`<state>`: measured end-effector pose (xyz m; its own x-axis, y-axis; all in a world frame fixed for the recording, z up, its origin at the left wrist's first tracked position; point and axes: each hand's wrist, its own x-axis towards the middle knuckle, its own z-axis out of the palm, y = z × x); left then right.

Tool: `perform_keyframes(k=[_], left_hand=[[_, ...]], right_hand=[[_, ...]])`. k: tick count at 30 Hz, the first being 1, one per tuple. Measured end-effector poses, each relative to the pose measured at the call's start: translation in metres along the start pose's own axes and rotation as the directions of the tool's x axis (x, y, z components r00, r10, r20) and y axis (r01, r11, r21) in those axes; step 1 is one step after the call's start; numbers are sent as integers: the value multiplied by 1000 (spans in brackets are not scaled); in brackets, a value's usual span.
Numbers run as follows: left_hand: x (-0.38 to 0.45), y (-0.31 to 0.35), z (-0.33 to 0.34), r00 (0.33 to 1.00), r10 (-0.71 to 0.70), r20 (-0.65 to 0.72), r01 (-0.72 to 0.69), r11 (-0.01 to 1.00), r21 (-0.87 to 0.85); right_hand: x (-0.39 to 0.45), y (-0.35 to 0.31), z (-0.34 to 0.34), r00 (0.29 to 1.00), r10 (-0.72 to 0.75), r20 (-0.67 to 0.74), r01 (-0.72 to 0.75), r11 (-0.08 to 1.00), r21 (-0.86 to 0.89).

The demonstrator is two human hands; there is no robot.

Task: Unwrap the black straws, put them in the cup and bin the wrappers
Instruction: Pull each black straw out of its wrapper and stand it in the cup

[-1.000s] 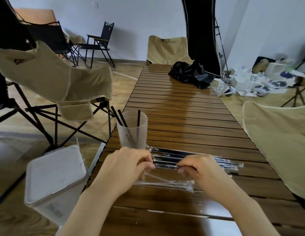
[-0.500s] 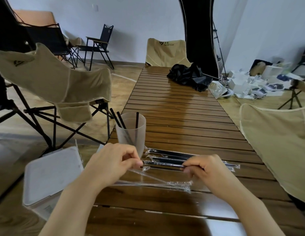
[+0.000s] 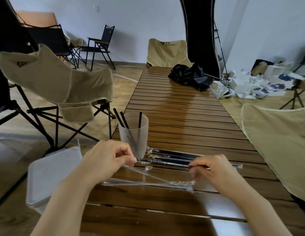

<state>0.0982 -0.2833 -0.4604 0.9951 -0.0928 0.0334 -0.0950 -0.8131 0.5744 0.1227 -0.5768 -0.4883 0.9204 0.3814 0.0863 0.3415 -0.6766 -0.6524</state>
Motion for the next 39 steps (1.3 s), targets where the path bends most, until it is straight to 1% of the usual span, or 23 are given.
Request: perform_keyframes(k=[2, 8, 14, 17, 19, 23, 25, 27, 29, 30, 32, 34, 37, 39], left_hand=[[-1, -3, -4, 1000, -6, 3, 6, 1000, -9], [-2, -8, -11, 999, -24, 30, 24, 999, -30], [-5, -12, -18, 999, -45, -6, 45, 999, -26], [-9, -19, -26, 997, -72, -35, 71, 997, -32], [-10, -21, -29, 996, -88, -31, 87, 996, -15], [-9, -16, -25, 996, -91, 1, 91, 996, -6], [-8, -12, -23, 996, -94, 9, 94, 995, 14], [-7, -10, -23, 996, -94, 6, 93, 995, 33], [-5, -6, -20, 997, -82, 10, 82, 996, 38], [-5, -4, -18, 997, -74, 20, 73, 997, 33], [-4, 2, -15, 997, -57, 48, 56, 998, 16], [-3, 6, -13, 997, -45, 69, 43, 999, 20], [-3, 10, -14, 996, -34, 86, 33, 999, 15], [-3, 10, -17, 996, -33, 78, 33, 999, -3]], right_hand=[[-1, 0, -4, 1000, 29, 13, -28, 999, -19], [-4, 6, -9, 997, 74, -7, -75, 997, -33], [-7, 22, -18, 994, 108, -36, -111, 989, -101], [-12, 36, -27, 985, 167, -32, -170, 966, -194], [-13, 40, -29, 980, 188, -65, -198, 947, -254], [-6, 14, -13, 974, 221, -54, -223, 881, -416], [0, -2, -3, 978, 167, -126, -207, 862, -462], [2, -14, 5, 966, 57, -253, -173, 870, -461], [4, -20, 15, 948, -49, -314, -115, 869, -481], [5, -22, 20, 949, -98, -300, -71, 860, -505], [6, -23, 32, 948, -219, -231, 58, 832, -551], [7, -18, 35, 919, -330, -214, 151, 799, -581], [8, -11, 26, 892, -368, -264, 158, 799, -580], [8, -3, 18, 887, -363, -286, 142, 803, -579]])
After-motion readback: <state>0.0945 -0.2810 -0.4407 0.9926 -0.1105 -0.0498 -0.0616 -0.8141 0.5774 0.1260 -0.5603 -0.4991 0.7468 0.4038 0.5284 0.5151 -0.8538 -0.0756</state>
